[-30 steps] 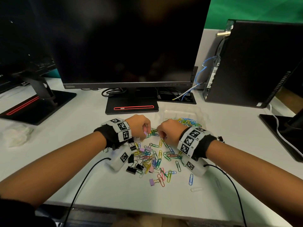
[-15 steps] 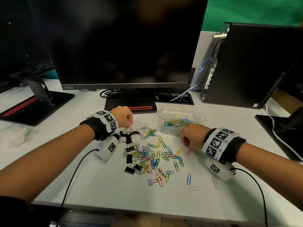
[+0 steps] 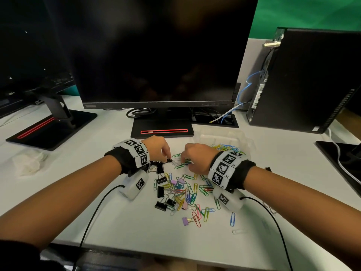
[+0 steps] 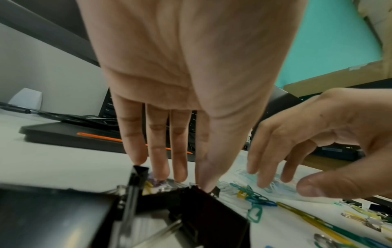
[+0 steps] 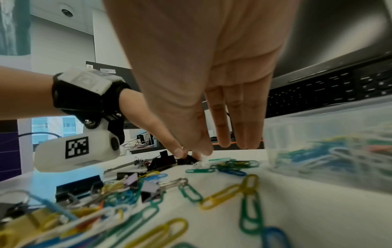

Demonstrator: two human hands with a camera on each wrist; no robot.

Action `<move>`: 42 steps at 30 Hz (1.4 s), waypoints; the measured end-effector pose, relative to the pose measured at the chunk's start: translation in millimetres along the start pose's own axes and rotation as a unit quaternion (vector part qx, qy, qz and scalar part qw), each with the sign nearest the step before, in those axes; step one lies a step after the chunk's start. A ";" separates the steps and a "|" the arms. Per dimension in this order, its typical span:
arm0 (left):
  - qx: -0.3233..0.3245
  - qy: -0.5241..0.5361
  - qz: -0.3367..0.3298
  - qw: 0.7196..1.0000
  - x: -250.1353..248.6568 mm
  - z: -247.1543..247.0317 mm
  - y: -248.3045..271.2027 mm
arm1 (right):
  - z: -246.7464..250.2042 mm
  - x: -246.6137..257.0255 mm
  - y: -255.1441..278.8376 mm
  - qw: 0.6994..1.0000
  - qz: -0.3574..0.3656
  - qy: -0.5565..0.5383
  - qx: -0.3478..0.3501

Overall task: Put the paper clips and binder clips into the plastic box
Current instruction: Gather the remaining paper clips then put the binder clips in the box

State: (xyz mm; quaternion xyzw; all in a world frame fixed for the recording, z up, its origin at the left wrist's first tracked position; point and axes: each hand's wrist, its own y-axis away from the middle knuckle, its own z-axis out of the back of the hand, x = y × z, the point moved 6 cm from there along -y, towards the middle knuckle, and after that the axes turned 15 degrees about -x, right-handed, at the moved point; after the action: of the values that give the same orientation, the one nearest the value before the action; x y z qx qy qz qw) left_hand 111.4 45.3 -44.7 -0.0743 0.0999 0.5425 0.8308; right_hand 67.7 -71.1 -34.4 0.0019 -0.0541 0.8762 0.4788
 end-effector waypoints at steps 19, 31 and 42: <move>-0.010 0.022 0.016 1.000 5.1 -4.7 1.8 | -17.0 -10.4 17.3 0.997 0.043 -0.036 0.051; -0.003 -0.002 0.012 1.000 -1.1 -7.2 4.5 | -0.8 -8.1 38.7 0.997 0.028 -0.070 0.024; -0.012 -0.005 0.020 1.000 2.3 -3.9 4.4 | -24.1 11.6 1.7 0.997 0.051 -0.001 0.055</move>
State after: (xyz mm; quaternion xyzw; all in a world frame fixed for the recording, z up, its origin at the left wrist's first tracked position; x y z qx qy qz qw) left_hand 107.9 48.3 -49.1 -0.0793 0.0911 0.5604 0.8194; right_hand 61.2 -60.0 -57.9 0.0263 -0.0057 0.9012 0.4326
